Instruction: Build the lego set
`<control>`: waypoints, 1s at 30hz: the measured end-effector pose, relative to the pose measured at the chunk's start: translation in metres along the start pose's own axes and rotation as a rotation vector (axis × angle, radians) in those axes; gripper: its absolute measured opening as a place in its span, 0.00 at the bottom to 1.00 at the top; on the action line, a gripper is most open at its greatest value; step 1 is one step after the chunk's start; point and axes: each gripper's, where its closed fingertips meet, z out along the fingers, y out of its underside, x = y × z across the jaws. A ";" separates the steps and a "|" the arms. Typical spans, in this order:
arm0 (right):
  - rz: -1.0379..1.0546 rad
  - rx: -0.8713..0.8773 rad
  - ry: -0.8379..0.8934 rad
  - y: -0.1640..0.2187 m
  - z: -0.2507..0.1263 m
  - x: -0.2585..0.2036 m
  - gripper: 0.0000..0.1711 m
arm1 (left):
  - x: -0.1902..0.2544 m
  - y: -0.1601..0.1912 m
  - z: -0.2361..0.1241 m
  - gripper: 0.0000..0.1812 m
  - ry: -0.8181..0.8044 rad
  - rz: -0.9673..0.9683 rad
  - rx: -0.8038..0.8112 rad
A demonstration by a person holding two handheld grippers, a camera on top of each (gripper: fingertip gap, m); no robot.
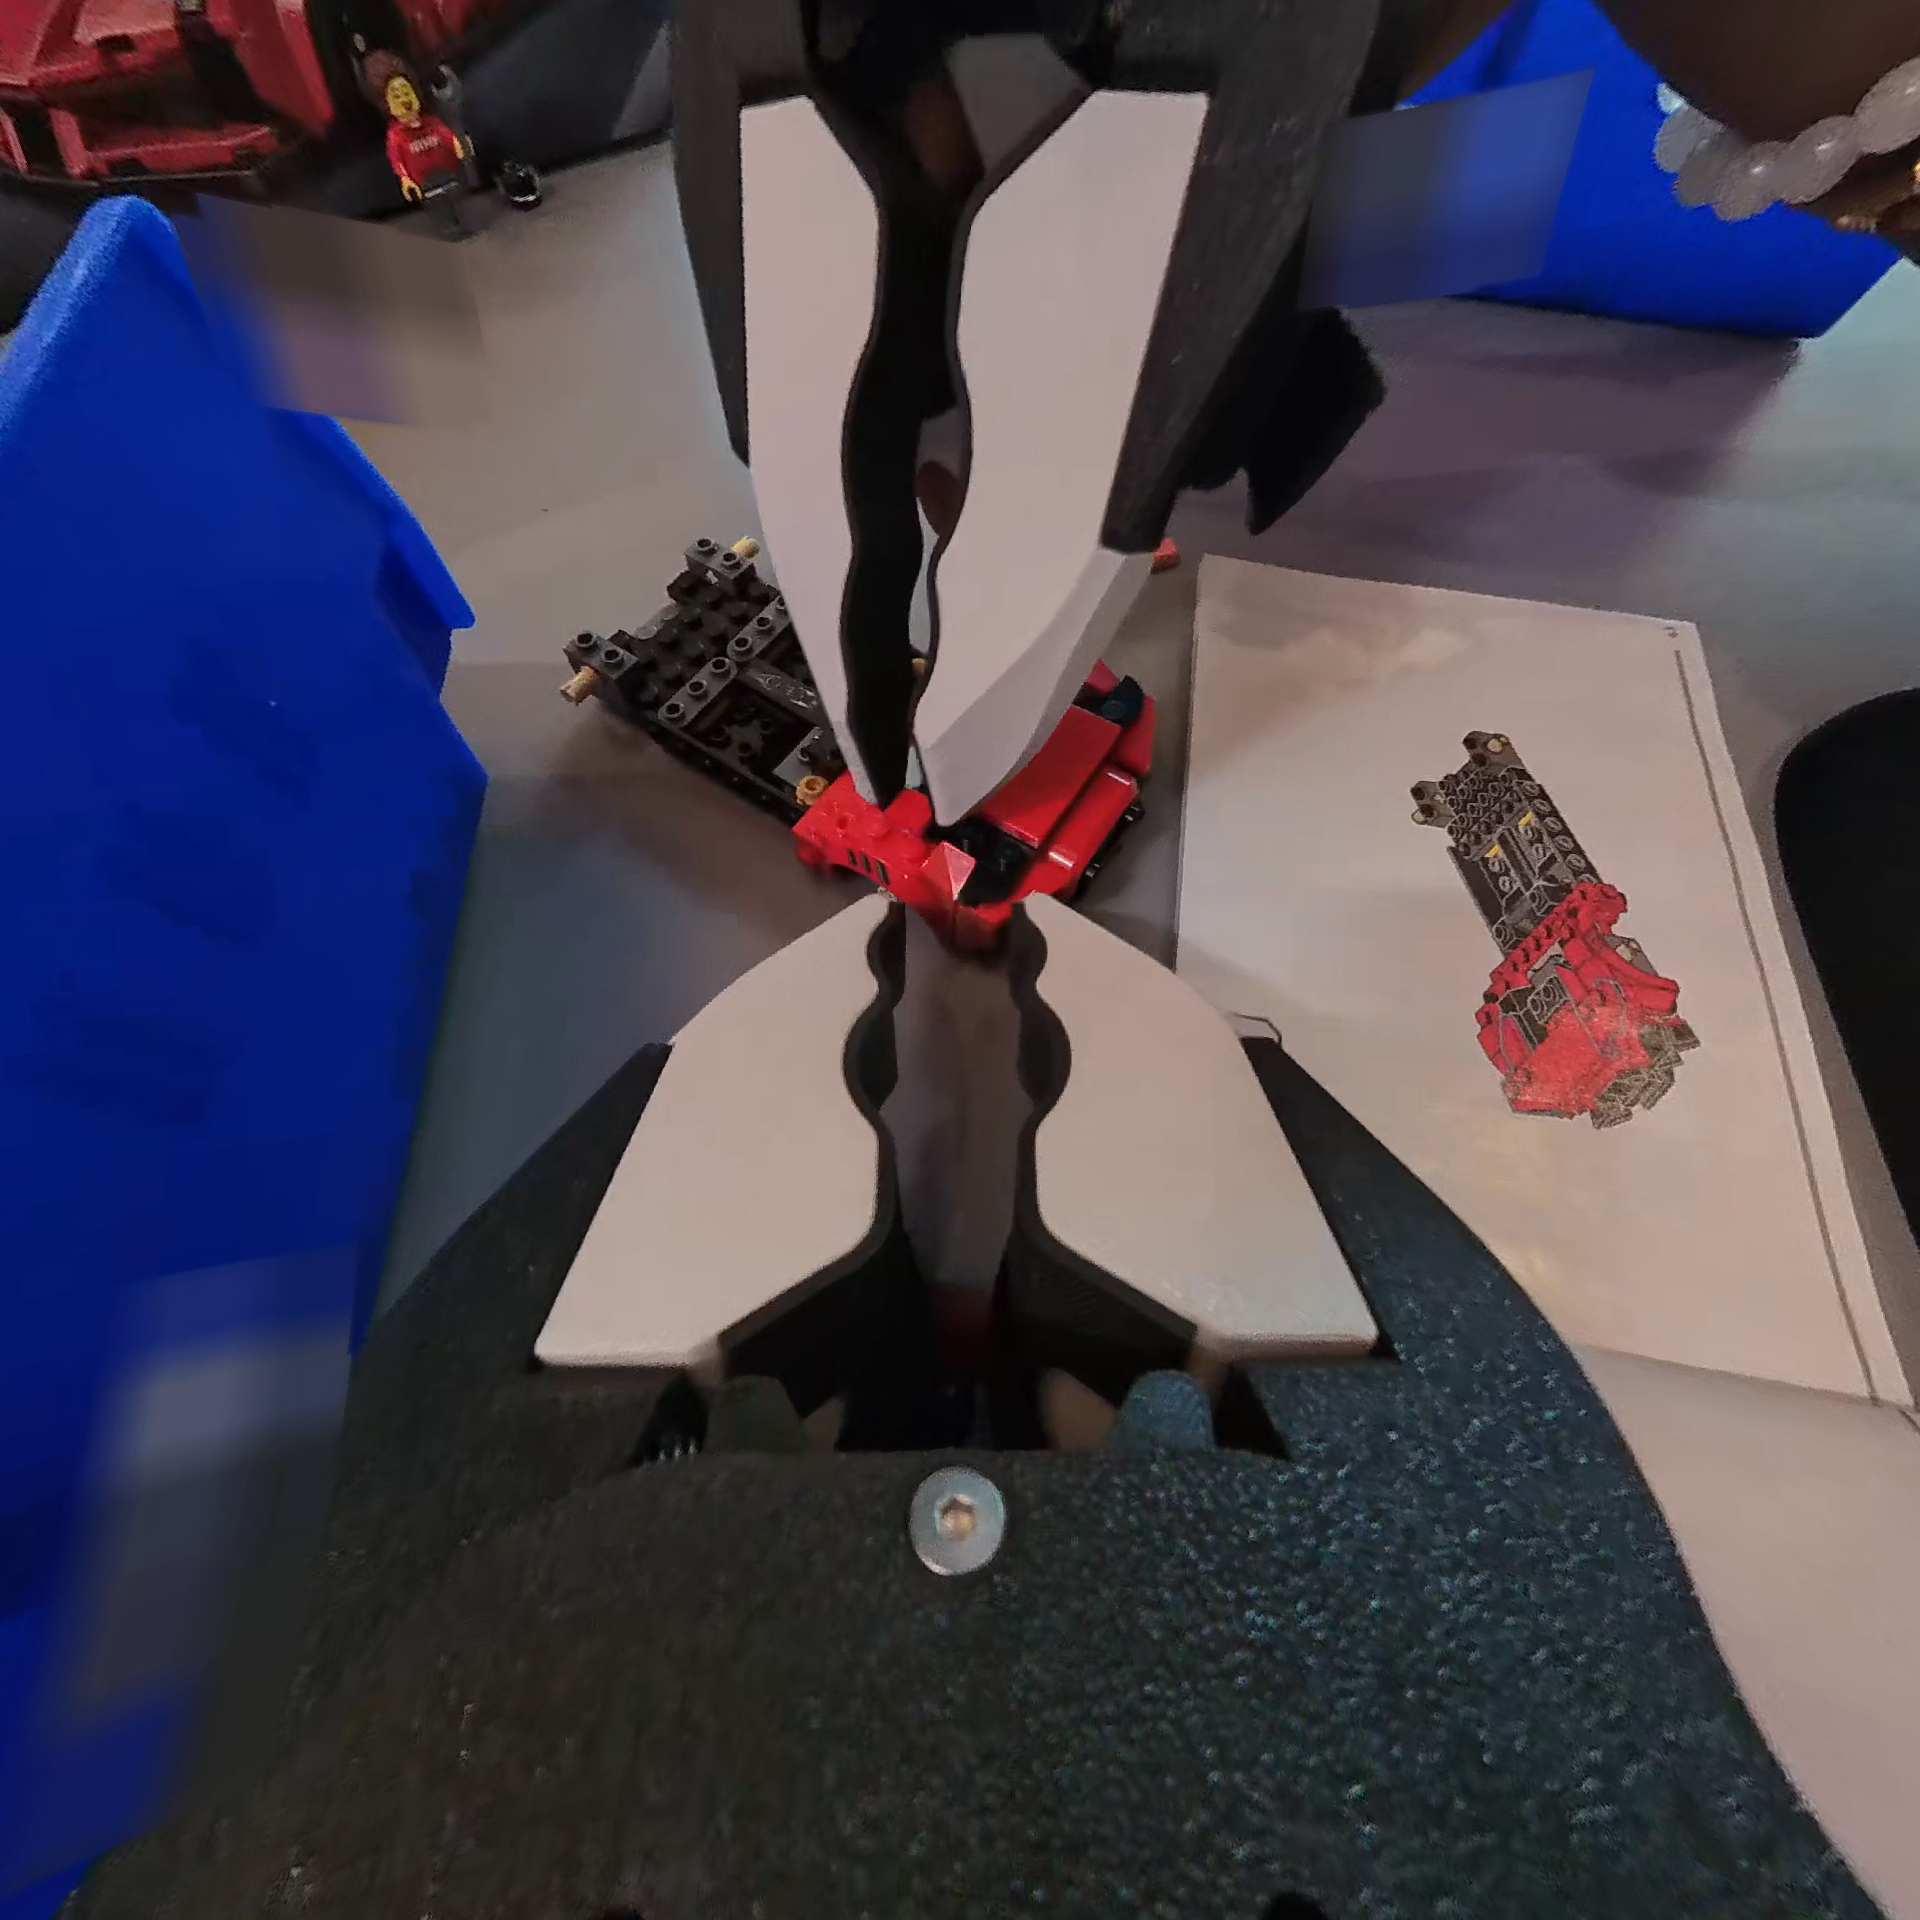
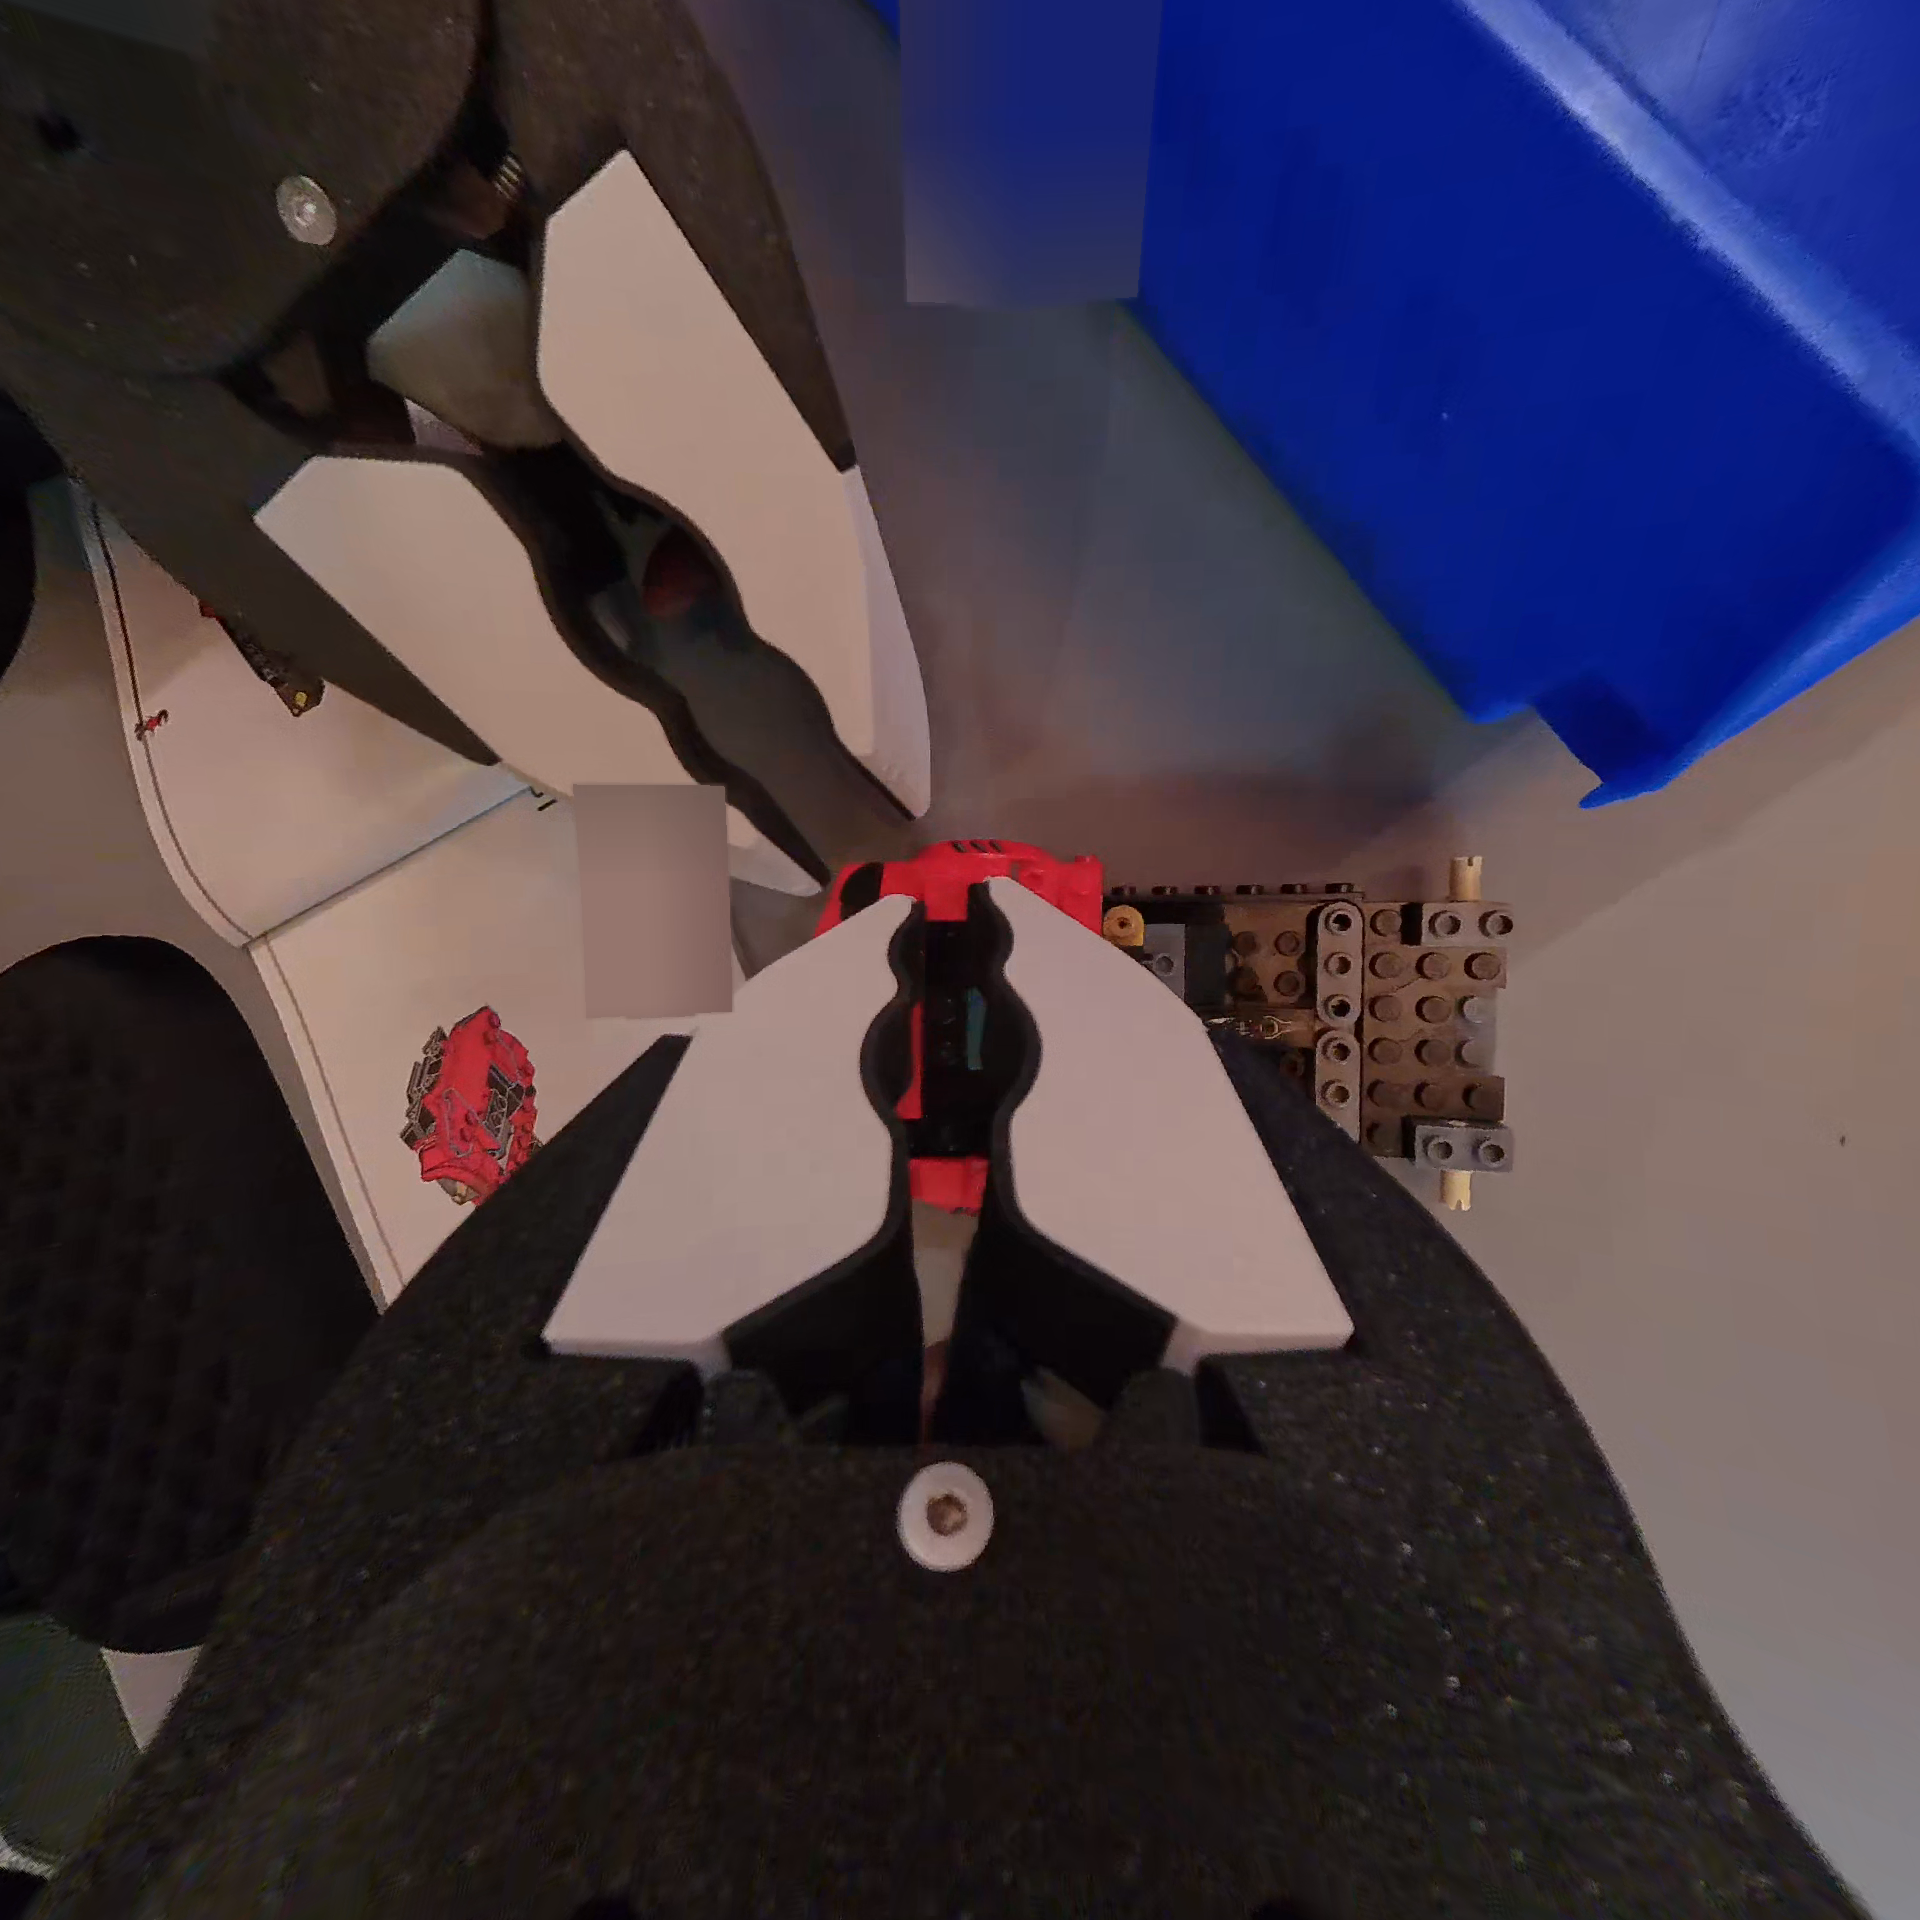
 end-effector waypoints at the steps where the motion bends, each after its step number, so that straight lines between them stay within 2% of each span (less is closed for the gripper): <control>1: 0.002 -0.001 -0.002 0.000 0.001 0.000 0.04 | 0.001 0.000 0.000 0.10 0.002 0.006 0.000; 17: 0.029 -0.036 -0.065 -0.001 0.004 0.000 0.05 | 0.006 0.001 0.004 0.11 0.029 0.042 -0.016; 30: 0.006 -0.036 -0.037 -0.001 0.004 -0.001 0.06 | 0.006 0.001 0.004 0.11 0.028 0.042 -0.016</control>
